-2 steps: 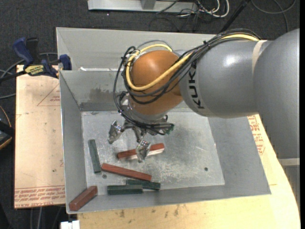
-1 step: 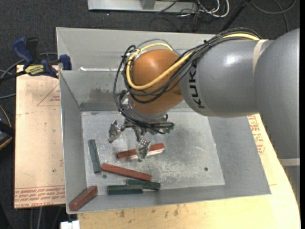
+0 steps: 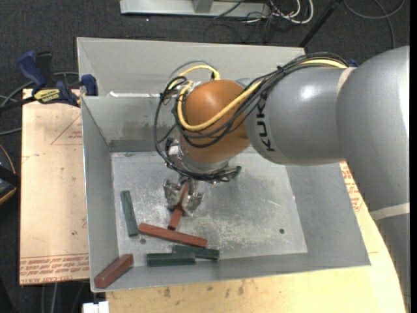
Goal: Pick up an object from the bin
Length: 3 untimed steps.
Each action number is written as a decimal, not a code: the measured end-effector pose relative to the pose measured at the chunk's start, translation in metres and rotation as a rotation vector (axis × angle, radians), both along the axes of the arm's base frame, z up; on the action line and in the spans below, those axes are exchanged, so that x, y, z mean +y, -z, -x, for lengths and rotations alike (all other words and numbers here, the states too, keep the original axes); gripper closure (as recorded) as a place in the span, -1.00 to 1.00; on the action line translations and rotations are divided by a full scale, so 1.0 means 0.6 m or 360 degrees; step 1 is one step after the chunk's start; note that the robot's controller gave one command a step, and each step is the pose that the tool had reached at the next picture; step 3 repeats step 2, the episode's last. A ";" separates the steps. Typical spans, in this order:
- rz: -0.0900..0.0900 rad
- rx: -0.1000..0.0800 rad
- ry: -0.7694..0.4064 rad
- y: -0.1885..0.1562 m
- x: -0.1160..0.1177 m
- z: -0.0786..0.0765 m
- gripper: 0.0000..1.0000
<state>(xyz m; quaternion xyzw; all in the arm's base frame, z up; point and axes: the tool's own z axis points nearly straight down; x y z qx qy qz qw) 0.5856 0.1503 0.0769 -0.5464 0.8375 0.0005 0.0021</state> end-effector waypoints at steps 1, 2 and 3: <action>0.0000 0.0000 0.0000 0.000 0.000 0.000 1.00; -0.0001 -0.0002 0.0001 -0.234 0.030 -0.012 1.00; -0.0001 -0.0002 0.0001 -0.234 0.030 -0.012 1.00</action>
Offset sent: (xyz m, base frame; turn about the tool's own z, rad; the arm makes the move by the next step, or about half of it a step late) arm 0.0060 0.0170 0.1397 -0.0030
